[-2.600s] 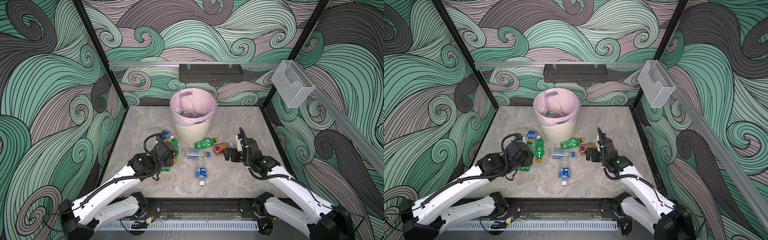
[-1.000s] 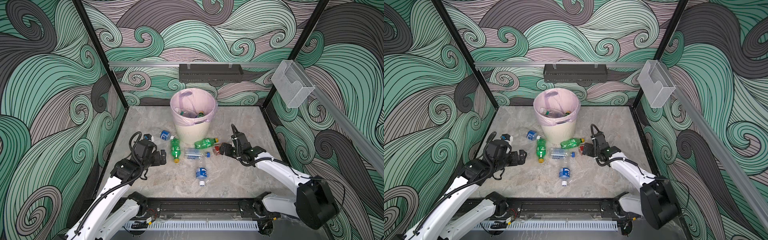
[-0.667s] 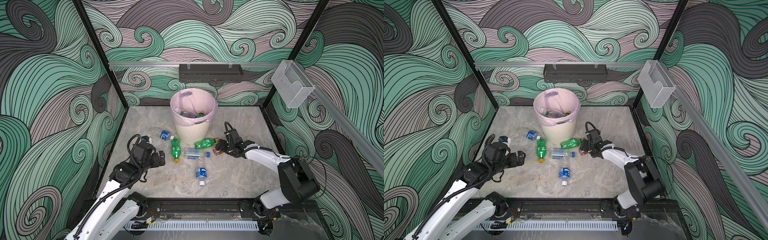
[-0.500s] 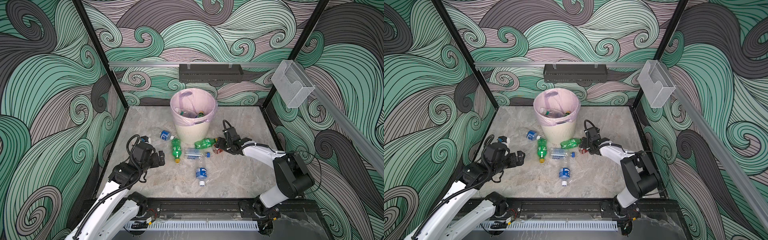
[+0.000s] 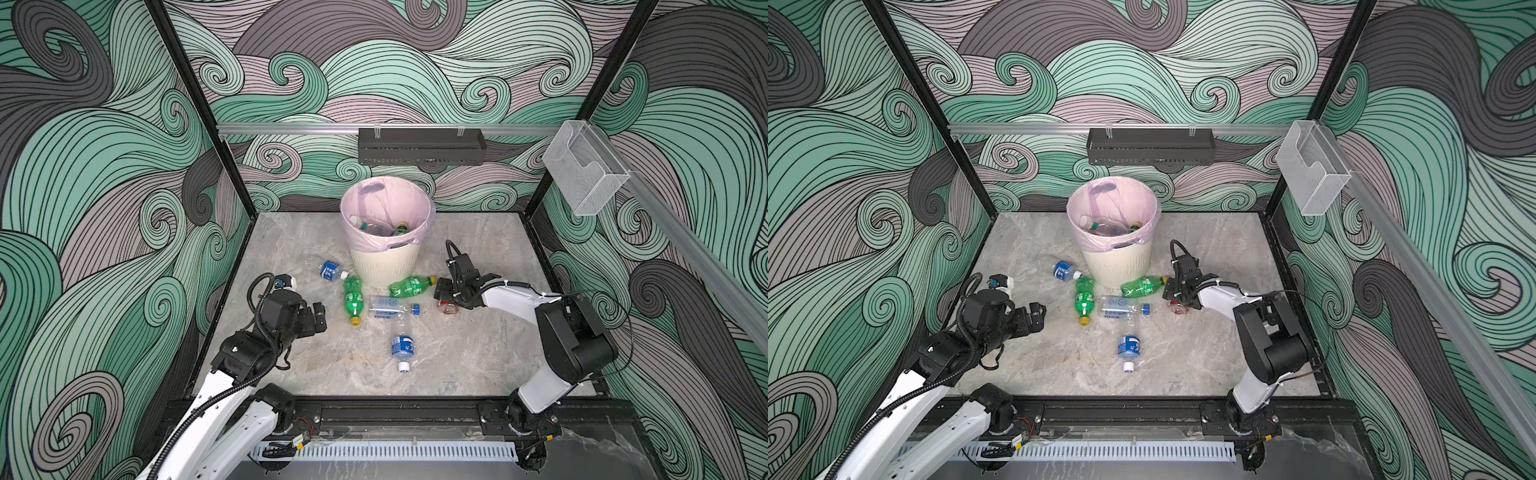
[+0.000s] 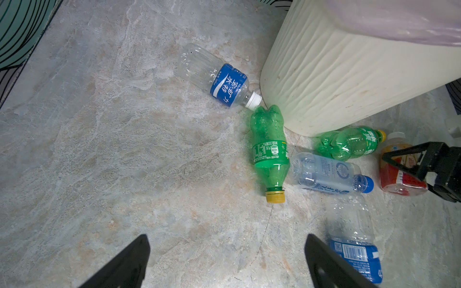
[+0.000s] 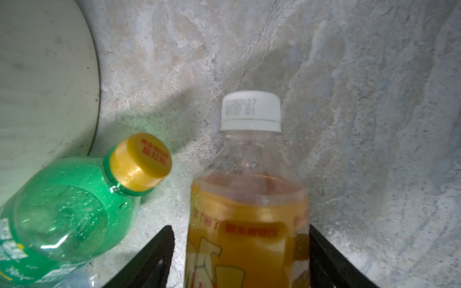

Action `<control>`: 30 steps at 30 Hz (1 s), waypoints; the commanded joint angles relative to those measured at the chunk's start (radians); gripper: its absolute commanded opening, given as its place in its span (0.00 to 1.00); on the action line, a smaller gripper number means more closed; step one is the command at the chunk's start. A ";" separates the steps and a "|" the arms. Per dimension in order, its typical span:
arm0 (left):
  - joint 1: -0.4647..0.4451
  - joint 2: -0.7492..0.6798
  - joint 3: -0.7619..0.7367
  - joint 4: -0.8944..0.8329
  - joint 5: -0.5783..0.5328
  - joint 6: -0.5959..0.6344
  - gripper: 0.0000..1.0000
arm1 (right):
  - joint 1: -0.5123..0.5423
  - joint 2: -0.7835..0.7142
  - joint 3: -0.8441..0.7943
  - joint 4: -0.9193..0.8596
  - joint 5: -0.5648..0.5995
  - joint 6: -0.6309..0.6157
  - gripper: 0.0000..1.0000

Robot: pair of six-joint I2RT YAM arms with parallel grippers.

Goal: Throw the plastic bottles in the bin
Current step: 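Withdraw left gripper from bin while right gripper lowers onto red-gold tea bottle, then close right gripper on tea bottle, lift and release it over bin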

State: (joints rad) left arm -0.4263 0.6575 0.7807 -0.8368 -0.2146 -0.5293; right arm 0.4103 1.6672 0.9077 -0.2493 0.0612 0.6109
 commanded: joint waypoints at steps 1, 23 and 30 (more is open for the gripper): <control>0.006 0.003 0.000 -0.013 -0.024 -0.016 0.99 | -0.003 -0.008 0.000 -0.016 -0.018 -0.048 0.74; 0.006 0.008 -0.005 -0.016 -0.029 -0.021 0.99 | -0.004 -0.121 -0.025 -0.124 -0.032 -0.133 0.51; 0.006 0.028 -0.009 -0.005 -0.032 -0.031 0.99 | -0.005 -0.288 -0.090 -0.175 -0.062 -0.148 0.50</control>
State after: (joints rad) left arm -0.4263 0.6720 0.7784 -0.8368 -0.2249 -0.5423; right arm 0.4099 1.4292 0.8452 -0.3759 0.0158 0.4759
